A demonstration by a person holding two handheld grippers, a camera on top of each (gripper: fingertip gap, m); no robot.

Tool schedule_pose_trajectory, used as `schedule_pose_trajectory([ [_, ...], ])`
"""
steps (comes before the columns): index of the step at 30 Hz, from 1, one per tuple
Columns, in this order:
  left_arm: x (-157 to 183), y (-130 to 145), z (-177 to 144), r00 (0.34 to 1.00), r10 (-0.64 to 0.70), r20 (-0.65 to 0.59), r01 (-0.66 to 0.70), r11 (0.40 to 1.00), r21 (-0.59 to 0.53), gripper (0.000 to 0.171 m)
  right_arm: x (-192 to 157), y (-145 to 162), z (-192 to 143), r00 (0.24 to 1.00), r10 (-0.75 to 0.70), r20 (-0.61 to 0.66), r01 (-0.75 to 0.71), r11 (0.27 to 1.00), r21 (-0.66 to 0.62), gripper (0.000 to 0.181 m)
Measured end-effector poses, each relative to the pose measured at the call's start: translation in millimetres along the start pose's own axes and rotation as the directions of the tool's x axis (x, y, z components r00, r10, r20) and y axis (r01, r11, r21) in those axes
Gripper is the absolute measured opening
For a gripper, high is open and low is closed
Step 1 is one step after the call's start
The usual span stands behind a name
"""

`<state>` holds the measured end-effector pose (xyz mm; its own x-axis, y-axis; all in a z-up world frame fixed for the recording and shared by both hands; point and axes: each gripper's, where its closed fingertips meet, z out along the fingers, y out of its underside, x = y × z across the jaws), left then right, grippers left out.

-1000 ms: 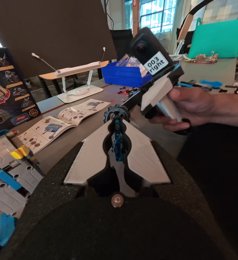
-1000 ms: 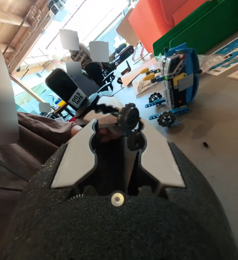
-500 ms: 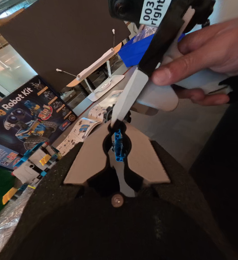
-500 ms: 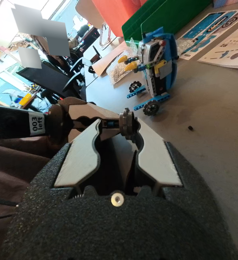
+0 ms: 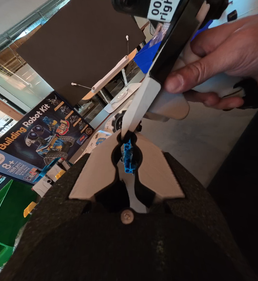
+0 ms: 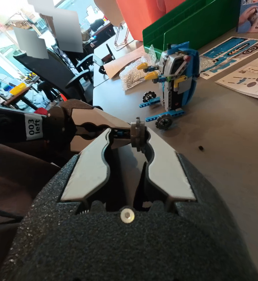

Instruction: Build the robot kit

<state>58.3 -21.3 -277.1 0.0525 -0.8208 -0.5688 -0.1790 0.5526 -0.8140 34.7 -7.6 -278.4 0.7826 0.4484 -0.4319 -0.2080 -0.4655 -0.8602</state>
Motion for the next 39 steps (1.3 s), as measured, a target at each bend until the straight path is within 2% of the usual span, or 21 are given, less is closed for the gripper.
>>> schedule_pose_trajectory([
  [4, -2.1, -1.4, -0.7, 1.0, 0.009, 0.02, -0.01, 1.0, 0.01, 0.005, -1.6, -2.3, 0.3, 1.0, -0.026, 0.018, 0.025, 0.999, 0.027, 0.04],
  [11, 0.5, 3.8, 1.2, 0.999, 0.026, 0.021, -0.026, 0.999, -0.022, 0.005, 3.9, -1.3, -1.3, 0.973, -0.198, -0.116, 0.203, 0.979, 0.033, 0.043],
  [16, -1.7, 5.8, 2.2, 0.999, 0.03, 0.045, -0.028, 0.999, -0.044, 0.006, 4.6, -0.9, 0.1, 0.983, -0.149, -0.108, 0.155, 0.987, 0.05, 0.042],
  [21, -10.2, 6.3, 0.5, 0.989, 0.043, 0.138, -0.031, 0.996, -0.083, 0.005, 3.0, -5.8, 3.2, 0.984, -0.136, -0.111, 0.147, 0.984, 0.097, 0.043],
  [24, -7.3, 7.1, 3.1, 0.994, 0.007, 0.109, 0.001, 0.997, -0.072, 0.006, 4.3, -5.2, 2.8, 0.987, -0.13, -0.09, 0.137, 0.987, 0.082, 0.043],
  [27, -0.6, 2.0, 4.2, 0.998, -0.039, 0.056, 0.04, 0.999, -0.025, 0.007, 2.3, -1.0, -0.2, 0.998, -0.052, 0.039, 0.05, 0.997, 0.054, 0.04],
  [30, 3.0, -1.2, 3.2, 0.997, -0.08, 0.016, 0.079, 0.997, 0.005, 0.008, -0.7, 1.0, -2.6, 0.994, -0.06, 0.087, 0.059, 0.998, 0.014, 0.041],
  [35, 8.9, -4.2, -9.6, 1.0, 0.007, 0.012, -0.007, 1.0, 0.016, 0.009, -13.5, 5.9, -1.7, 0.979, -0.164, 0.12, 0.169, 0.985, -0.032, 0.04],
  [39, 6.5, -5.2, -10.9, 0.975, 0.197, 0.105, -0.196, 0.98, -0.025, 0.011, -17.5, 6.4, -0.8, 0.982, -0.067, 0.174, 0.073, 0.997, -0.031, 0.041],
])
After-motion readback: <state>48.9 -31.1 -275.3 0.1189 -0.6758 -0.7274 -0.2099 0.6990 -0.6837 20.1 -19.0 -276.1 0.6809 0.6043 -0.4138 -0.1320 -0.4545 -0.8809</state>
